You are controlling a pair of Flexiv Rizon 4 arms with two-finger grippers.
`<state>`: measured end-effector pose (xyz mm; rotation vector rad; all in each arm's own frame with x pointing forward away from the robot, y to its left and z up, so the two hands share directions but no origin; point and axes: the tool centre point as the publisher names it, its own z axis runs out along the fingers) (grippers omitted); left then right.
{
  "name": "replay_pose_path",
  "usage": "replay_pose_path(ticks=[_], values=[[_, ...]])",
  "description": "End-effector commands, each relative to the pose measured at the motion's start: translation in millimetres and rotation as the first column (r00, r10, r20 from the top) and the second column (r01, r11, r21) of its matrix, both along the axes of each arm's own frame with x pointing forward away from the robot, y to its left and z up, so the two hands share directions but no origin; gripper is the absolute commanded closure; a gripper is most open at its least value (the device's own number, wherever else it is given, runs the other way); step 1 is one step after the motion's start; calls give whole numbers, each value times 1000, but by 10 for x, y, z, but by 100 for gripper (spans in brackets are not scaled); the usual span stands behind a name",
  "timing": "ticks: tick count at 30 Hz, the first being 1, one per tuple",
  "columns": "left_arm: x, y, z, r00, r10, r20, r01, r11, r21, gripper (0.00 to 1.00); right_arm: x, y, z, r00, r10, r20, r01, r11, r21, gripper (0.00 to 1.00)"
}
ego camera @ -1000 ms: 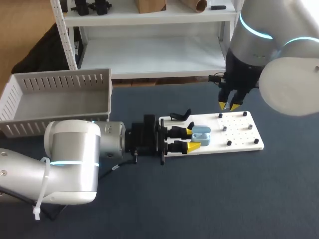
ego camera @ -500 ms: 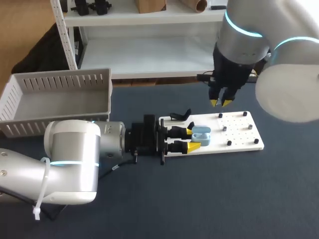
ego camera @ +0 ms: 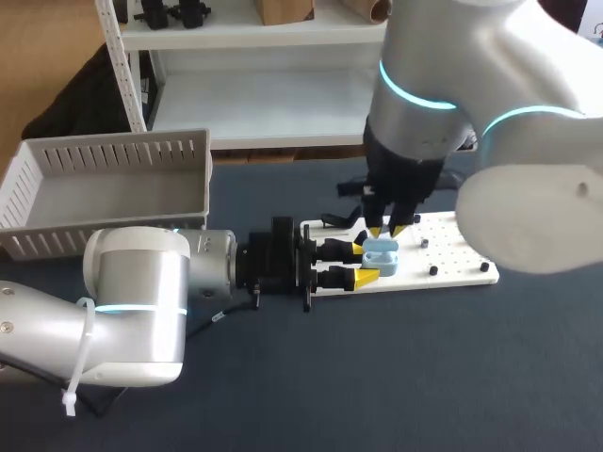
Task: Pick up each earbud case from the left stands, insert the matching earbuds, close the lid, and place the case in the box.
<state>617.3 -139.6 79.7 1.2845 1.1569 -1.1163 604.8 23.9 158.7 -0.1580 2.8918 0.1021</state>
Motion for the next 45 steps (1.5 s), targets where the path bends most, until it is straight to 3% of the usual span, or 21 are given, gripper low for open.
replay_pose_path(ticks=[1, 10, 45], values=[[-1, -11, -5, 1000, 4, 1, -4, 1000, 0, 100, -57, 27, -14, 1000, 9, -12, -9, 1000, -3, 100], [-1, -11, -5, 1000, 4, 1, -4, 1000, 0, 100, -168, 62, -63, 999, 35, -42, -35, 999, 6, 100], [-1, -11, -5, 1000, 4, 1, -4, 1000, 0, 100, -93, 141, -172, 995, 63, -77, -58, 996, 73, 100]])
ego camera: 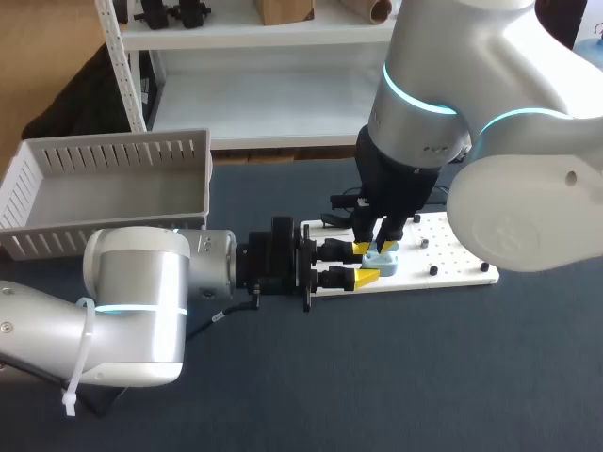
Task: Pick up each earbud case from the left stands, insert the matching earbuds, close the lid, and place the case in the box.
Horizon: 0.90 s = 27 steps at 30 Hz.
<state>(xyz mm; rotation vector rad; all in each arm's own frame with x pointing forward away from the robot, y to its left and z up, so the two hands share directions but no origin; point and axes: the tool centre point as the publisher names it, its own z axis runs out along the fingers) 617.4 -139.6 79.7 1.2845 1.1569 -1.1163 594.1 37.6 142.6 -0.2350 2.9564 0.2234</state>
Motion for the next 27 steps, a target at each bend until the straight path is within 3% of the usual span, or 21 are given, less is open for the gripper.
replay_pose_path(ticks=[1, 27], values=[[-1, -11, -5, 1000, 4, 1, -4, 1000, 0, 100, 16, 4, -15, 1000, -1, -3, 1, 1000, 2, 100], [-1, -11, -5, 1000, 4, 1, -4, 1000, 0, 100, 62, 0, -66, 1000, -3, -19, 3, 1000, 0, 100]])
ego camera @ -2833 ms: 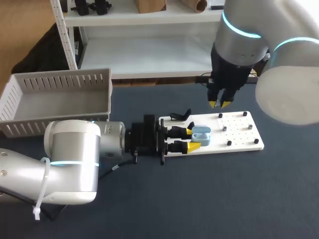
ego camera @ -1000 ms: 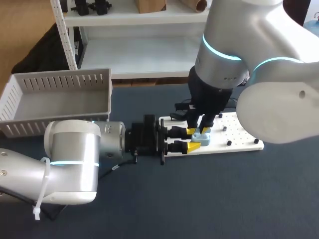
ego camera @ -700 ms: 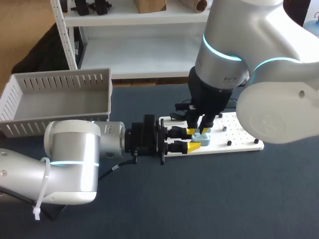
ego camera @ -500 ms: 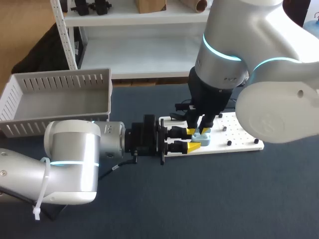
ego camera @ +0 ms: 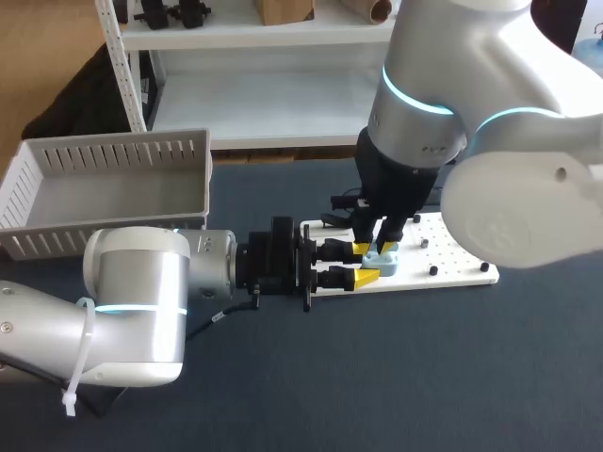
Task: Pick up each earbud case from the left stands, insert the matching earbuds, close the lid, and place the case in the box.
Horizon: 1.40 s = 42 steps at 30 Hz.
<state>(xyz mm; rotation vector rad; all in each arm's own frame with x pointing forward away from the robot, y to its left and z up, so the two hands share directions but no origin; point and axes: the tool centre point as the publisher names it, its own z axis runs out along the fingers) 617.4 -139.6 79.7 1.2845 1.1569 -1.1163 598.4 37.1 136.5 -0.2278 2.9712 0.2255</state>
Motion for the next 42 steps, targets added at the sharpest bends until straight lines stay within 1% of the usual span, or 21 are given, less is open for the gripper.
replay_pose_path(ticks=[1, 30, 42], values=[[-1, -11, -5, 1000, 4, 1, -4, 1000, 0, 100, 20, 5, -5, 1000, 1, -4, -1, 1000, 0, 100], [-1, -11, -5, 1000, 4, 1, -4, 1000, 0, 100, 36, -47, -45, 1000, -10, -17, 10, 1000, 3, 100], [-1, -11, -5, 1000, 4, 1, -4, 1000, 0, 100, -17, -45, -35, 1000, -6, -15, 6, 1000, -1, 100]])
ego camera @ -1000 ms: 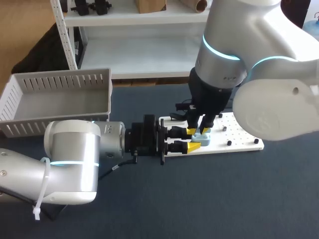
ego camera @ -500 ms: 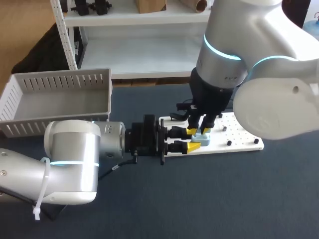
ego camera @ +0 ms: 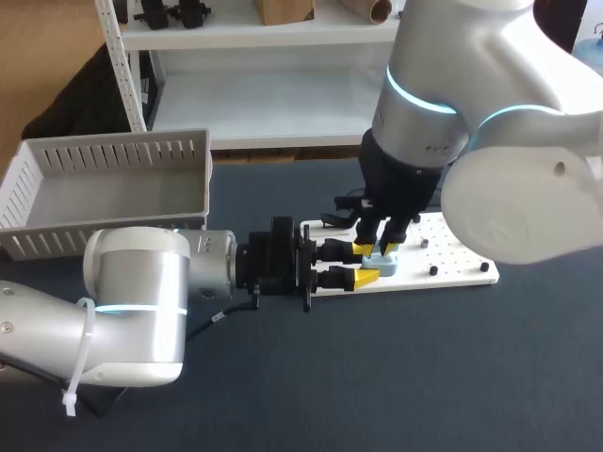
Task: Pick up each earbud case from the left stands, insert the matching earbuds, close the lid, and place the case in the box.
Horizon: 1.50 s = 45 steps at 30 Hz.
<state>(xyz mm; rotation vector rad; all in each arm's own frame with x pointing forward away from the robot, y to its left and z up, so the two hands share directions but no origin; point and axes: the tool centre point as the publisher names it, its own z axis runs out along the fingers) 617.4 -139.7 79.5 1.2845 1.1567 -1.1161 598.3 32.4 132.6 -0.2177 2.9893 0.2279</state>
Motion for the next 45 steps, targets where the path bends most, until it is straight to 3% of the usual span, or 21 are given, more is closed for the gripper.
replay_pose_path(ticks=[1, 45], values=[[-2, -10, -3, 1000, 4, 1, -4, 1000, 0, 100, -23, 2, 8, 1000, 1, 3, -1, 1000, -1, 100], [-2, -10, -3, 1000, 4, 1, -4, 1000, 0, 100, 109, 11, -67, 998, 16, -61, -16, 1000, 6, 98]])
